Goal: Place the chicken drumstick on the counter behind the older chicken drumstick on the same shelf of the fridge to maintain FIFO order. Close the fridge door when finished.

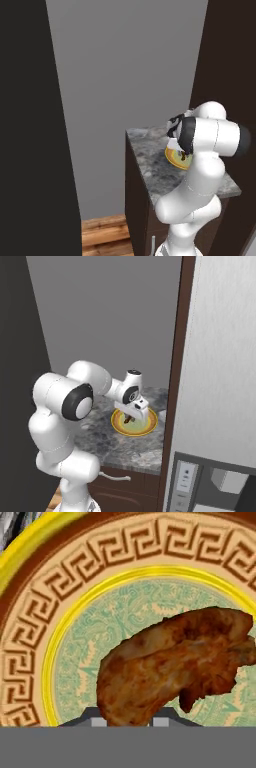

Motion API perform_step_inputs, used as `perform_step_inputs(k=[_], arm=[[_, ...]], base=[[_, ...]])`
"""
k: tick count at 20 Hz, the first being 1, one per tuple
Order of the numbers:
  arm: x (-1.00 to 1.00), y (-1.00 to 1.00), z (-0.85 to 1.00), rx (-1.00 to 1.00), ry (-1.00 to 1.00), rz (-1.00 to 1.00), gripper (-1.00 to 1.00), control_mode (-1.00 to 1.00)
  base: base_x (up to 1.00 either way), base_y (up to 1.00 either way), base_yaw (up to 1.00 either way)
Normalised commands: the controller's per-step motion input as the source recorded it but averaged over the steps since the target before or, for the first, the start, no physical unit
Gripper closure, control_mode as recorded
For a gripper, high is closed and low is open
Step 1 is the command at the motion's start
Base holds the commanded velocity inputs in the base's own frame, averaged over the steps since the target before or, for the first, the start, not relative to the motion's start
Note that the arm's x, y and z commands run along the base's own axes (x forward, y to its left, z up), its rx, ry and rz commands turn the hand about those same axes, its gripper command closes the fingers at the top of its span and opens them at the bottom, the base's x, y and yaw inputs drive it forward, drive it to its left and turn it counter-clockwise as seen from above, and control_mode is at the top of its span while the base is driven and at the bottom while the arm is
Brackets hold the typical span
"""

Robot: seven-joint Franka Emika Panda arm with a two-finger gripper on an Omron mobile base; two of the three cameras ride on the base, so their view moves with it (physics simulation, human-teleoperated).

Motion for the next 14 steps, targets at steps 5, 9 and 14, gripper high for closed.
perform_step_inputs(k=[5, 9, 14], arm=[[-0.2, 0.27, 0.82, 0.0, -0.18, 0.0, 1.0, -1.0], [-0.57, 0.48, 0.98, 0.0, -0.15, 0.0, 1.0, -1.0], [-0.71, 0.63, 0.92, 0.0, -0.16, 0.0, 1.0, -1.0]], base=[[0.0, 0.0, 0.0], [0.0, 0.0, 0.0], [0.0, 0.0, 0.0]])
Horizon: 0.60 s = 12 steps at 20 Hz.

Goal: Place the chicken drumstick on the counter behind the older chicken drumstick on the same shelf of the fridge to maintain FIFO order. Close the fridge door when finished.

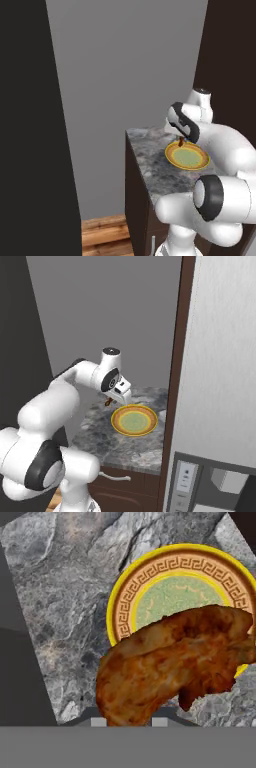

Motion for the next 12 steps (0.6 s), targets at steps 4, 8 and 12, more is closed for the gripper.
perform_step_inputs(k=[4, 8, 12], arm=[[-0.81, 0.76, 0.7, 0.0, -0.15, 0.0, 1.0, -1.0], [-0.91, 0.56, 0.69, 0.0, -0.1, 0.0, 1.0, -1.0], [-0.99, 0.29, 0.64, 0.0, -0.1, 0.0, 1.0, -1.0]], base=[[0.0, 0.0, 0.0], [0.0, 0.0, 0.0], [0.0, 0.0, 0.0]])
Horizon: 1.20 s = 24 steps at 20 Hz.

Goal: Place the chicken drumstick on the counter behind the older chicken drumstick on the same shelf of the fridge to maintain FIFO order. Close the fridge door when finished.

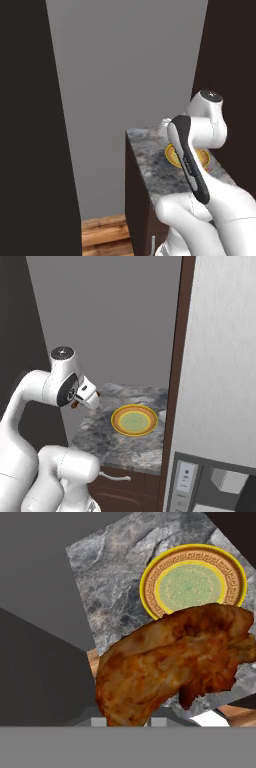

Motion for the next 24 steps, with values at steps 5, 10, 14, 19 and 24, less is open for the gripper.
perform_step_inputs(k=[5, 10, 14, 19, 24], arm=[[-0.77, 0.03, 0.19, 0.0, -0.11, 0.0, 1.0, -1.0], [-0.17, 0.0, -0.01, 0.0, -0.01, 0.0, 1.0, -1.0], [-0.29, 0.0, 0.0, 0.0, -0.08, -0.03, 1.0, -1.0], [0.0, 0.0, 0.0, 0.0, 0.0, 0.0, 1.0, 1.0], [0.0, 0.0, 0.0, 0.0, 0.0, 0.0, 1.0, 1.0]], base=[[0.0, 0.0, 0.0], [0.0, 0.0, 0.0], [0.0, 0.0, 0.0], [-1.0, 0.0, -0.14], [-1.0, 0.0, -0.21]])
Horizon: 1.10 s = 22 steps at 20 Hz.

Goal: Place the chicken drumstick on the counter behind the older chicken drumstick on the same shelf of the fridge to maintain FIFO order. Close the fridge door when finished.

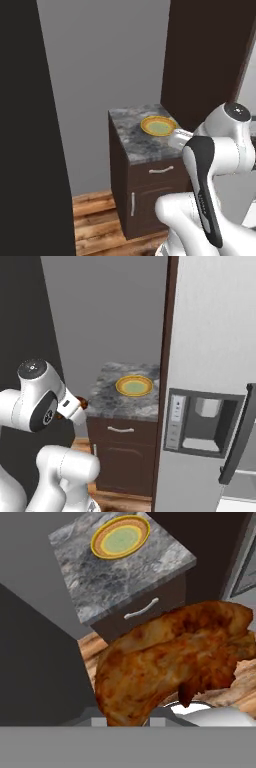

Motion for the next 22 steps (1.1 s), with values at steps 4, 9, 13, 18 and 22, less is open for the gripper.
perform_step_inputs(k=[4, 9, 13, 18, 22], arm=[[0.0, 0.0, 0.0, 0.0, 0.0, 0.0, 1.0, 1.0], [0.0, 0.0, 0.0, 0.0, 0.0, 0.0, 1.0, 1.0], [0.0, 0.0, 0.0, 0.0, 0.0, 0.0, 1.0, 1.0], [0.0, 0.0, 0.0, 0.0, 0.0, 0.0, 1.0, 1.0], [0.0, 0.0, 0.0, 0.0, 0.0, 0.0, 1.0, 1.0]], base=[[-1.0, -0.01, -0.28], [-0.51, -0.51, -0.48], [0.0, -0.89, -0.33], [0.31, -0.72, -0.12], [0.32, -0.68, -0.02]])
